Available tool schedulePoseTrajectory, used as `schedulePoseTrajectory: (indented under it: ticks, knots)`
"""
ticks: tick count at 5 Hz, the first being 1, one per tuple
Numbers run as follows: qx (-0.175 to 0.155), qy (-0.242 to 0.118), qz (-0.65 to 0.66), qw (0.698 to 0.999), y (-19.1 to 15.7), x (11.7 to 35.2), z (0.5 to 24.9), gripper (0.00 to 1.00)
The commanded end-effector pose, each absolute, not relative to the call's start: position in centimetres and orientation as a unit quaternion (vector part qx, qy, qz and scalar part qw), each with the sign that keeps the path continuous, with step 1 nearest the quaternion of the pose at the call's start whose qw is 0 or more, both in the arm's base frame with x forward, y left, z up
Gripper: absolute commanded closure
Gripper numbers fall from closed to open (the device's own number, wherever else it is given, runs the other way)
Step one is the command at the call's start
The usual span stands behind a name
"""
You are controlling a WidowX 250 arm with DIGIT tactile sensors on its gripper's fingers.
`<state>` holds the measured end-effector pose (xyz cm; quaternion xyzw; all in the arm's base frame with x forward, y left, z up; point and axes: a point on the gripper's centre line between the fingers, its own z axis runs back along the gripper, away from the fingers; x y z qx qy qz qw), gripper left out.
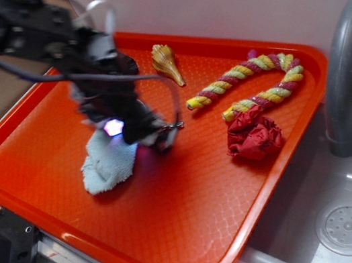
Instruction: Grab the blue cloth.
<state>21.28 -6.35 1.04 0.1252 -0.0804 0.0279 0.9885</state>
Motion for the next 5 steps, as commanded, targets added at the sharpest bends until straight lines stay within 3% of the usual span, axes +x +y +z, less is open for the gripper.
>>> schedulePoseTrajectory:
  ticks: [1, 3, 4, 5]
  knots:
    - [0.114, -0.046, 0.032, 0.992, -3.7, 20.0, 1.9, 1.0]
    - [0.076, -0.002, 0.059, 0.995, -0.3, 18.0, 5.6, 1.0]
    - [0.038, -0.016, 0.057, 0.998, 0.2, 18.2, 10.5, 1.0]
    - [-0.02, -0.024, 0.067, 0.997, 1.0, 19.1, 15.3, 1.0]
